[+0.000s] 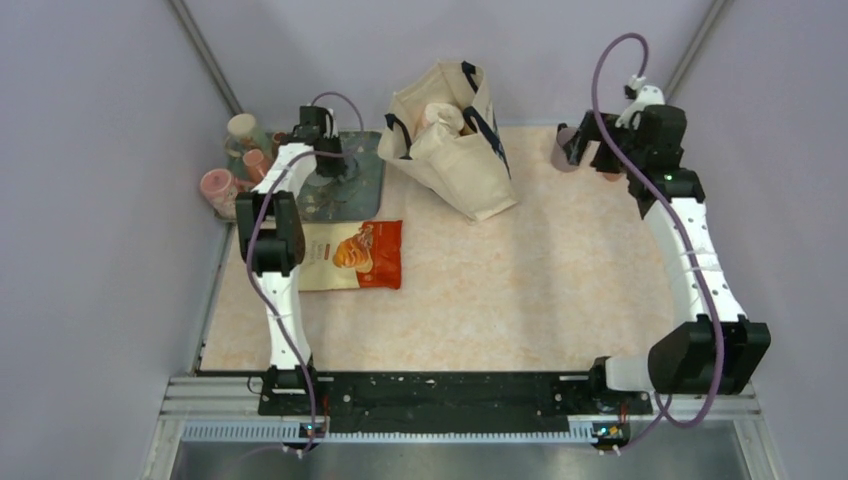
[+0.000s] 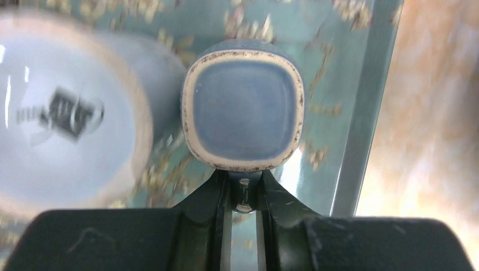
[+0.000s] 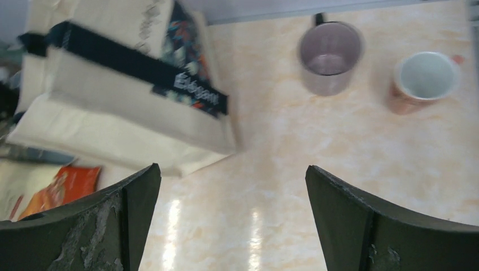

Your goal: Turn the mug right side up

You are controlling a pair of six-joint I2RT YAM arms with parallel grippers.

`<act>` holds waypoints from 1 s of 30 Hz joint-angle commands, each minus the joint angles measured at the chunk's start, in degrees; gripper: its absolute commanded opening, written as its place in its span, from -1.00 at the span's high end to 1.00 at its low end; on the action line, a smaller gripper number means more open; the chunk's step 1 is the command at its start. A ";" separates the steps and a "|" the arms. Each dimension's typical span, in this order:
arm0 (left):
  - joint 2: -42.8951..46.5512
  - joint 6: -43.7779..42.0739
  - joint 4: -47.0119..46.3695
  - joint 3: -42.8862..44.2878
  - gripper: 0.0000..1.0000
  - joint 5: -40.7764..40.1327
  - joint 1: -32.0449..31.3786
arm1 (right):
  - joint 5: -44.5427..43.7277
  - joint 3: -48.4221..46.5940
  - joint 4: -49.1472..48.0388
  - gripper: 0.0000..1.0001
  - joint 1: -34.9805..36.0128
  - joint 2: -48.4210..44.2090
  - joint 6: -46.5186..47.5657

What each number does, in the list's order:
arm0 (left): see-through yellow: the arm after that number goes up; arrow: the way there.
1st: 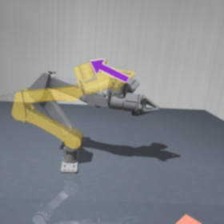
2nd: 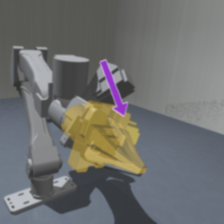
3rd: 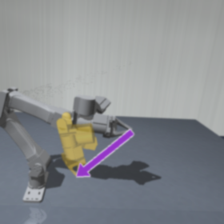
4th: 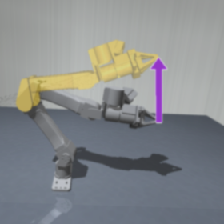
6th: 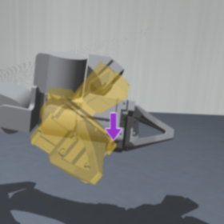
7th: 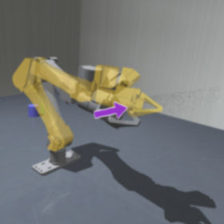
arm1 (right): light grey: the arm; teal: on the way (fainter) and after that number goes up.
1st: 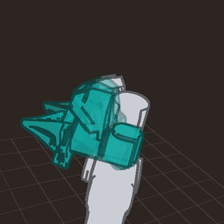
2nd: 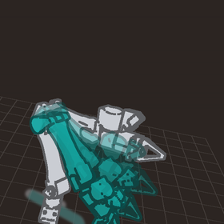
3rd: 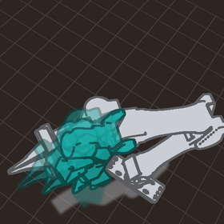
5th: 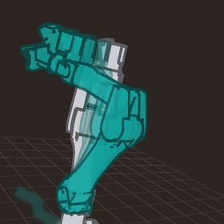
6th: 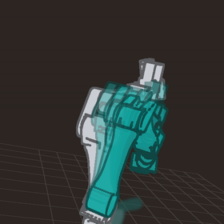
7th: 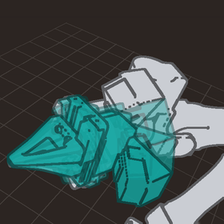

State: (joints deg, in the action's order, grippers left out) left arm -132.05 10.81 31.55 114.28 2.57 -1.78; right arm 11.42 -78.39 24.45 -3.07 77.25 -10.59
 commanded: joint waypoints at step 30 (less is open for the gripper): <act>53.35 5.72 5.31 -31.81 1.00 48.63 2.30 | 10.43 7.33 -78.45 -0.76 43.41 26.71 -55.52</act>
State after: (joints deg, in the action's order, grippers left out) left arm -81.89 15.18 38.68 82.89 45.80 1.30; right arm 21.50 -64.86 -44.16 40.10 101.80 -59.53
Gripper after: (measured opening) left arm 0.209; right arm 0.892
